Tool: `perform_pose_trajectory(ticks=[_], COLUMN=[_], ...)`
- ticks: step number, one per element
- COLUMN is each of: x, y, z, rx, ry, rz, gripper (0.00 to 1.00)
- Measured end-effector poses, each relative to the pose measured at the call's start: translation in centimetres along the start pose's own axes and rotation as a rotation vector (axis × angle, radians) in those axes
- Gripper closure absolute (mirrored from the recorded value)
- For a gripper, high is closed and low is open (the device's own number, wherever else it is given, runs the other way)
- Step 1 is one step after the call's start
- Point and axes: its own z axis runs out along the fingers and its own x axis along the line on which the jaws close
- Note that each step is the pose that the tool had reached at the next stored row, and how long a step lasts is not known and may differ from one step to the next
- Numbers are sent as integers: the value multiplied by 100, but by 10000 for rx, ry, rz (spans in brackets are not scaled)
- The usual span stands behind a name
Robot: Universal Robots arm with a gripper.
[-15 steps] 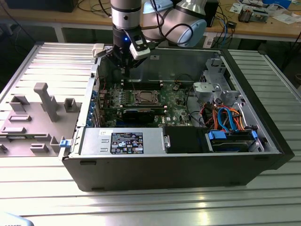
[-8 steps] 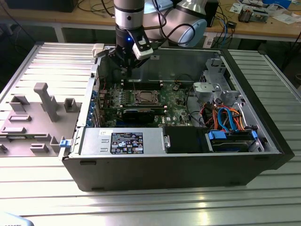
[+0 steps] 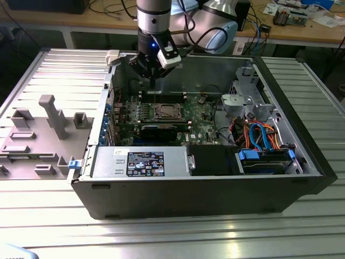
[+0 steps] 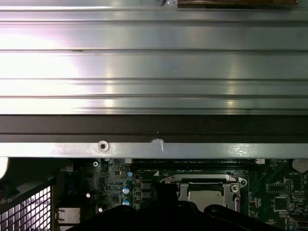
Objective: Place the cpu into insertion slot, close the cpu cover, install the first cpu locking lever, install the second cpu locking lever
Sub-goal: 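Install the second cpu locking lever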
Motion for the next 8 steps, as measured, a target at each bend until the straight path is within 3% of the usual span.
perform_pose_trajectory(ticks=[8], x=[-117], y=[-1], z=[2], rx=[0], ry=[28], rz=[1], gripper=[89])
